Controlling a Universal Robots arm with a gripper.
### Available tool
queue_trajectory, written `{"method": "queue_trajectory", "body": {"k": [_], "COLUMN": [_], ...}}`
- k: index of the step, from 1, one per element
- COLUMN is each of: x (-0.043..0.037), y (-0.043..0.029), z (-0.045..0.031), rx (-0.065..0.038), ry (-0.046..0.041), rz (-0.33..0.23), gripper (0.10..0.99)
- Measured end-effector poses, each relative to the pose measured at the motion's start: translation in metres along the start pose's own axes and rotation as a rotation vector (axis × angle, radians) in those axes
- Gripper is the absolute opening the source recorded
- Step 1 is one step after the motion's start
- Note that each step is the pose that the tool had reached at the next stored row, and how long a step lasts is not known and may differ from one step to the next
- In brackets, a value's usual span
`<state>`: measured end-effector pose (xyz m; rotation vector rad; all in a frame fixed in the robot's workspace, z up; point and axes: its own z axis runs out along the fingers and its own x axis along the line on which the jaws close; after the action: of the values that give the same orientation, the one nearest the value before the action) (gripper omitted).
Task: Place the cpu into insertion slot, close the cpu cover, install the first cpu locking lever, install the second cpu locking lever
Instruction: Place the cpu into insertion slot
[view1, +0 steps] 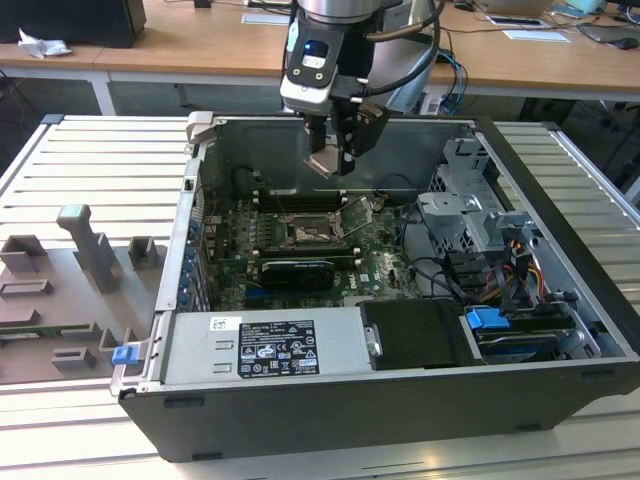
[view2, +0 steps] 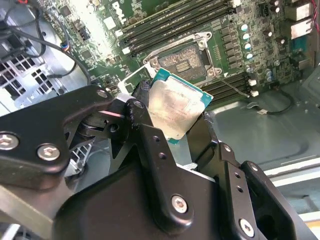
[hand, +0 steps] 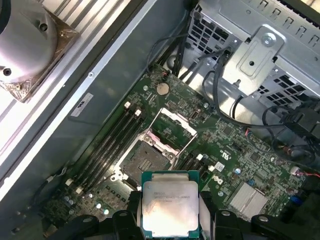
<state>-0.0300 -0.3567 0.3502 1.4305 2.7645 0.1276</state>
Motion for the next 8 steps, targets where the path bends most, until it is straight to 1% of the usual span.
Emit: {"method": "queue_trajectory", "body": {"k": [2,6,8], "x": [0.0000,0.0000,0.0000], "y": [-0.0001,-0.0003,-0.0005], "z": [0.0009,0.0043,0.0055], "rx": [0.000,0.000,0.002], "ry": [-0.0019,-0.0076,-0.0072], "rz": [0.022,0.100,0.112], "gripper": [0.541,0.541,0.541]}}
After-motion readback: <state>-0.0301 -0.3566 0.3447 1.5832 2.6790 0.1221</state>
